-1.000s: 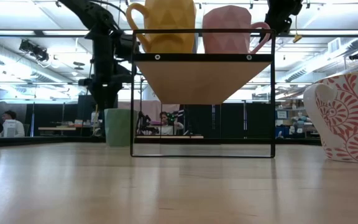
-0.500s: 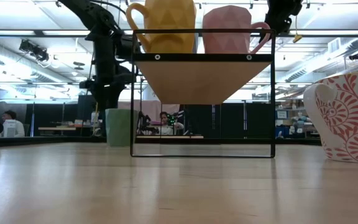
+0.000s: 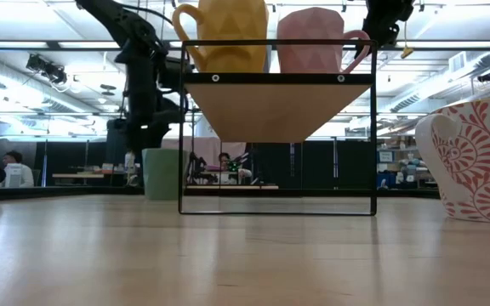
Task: Place coffee mugs
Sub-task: Put the green mug on the shelf
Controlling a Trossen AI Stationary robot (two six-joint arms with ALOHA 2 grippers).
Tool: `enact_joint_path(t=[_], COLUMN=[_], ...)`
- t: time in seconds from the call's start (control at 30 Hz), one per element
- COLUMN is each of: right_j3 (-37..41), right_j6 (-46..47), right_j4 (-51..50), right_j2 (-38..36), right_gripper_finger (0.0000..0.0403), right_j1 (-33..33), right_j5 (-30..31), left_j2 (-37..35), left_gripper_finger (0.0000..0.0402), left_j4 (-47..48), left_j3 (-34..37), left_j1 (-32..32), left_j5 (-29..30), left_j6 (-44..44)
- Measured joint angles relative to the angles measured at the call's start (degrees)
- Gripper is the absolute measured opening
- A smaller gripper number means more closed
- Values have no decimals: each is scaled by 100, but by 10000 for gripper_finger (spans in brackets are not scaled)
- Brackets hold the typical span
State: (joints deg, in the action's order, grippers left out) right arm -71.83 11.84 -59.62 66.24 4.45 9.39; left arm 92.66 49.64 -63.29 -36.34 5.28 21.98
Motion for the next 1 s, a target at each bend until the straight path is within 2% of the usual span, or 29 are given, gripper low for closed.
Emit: enact_joint_path(t=[0.13,0.23,0.53,0.77,1.0], right_j3=[0,0,0,0,0], right_j6=[0,0,52,63,347], right_j4=[1,1,1,124,136], right_j2=[0,0,0,0,2], right_gripper_finger=[185,186,185,185,185], right_j1=[0,0,-49,-454,-1017], right_j5=[0,0,-26,0,58], left_j2=[0,0,-24,-163,-663], left_gripper_finger=[154,133,29,26,26], left_j4=[16,13,282,1488,2310], left_j3=[98,96,73,-163,-195], left_j1=[0,0,-2,245,1297], left_j5=[-3,-2,-91,56,-26], left_j6=[24,24,-347,-926,-1081])
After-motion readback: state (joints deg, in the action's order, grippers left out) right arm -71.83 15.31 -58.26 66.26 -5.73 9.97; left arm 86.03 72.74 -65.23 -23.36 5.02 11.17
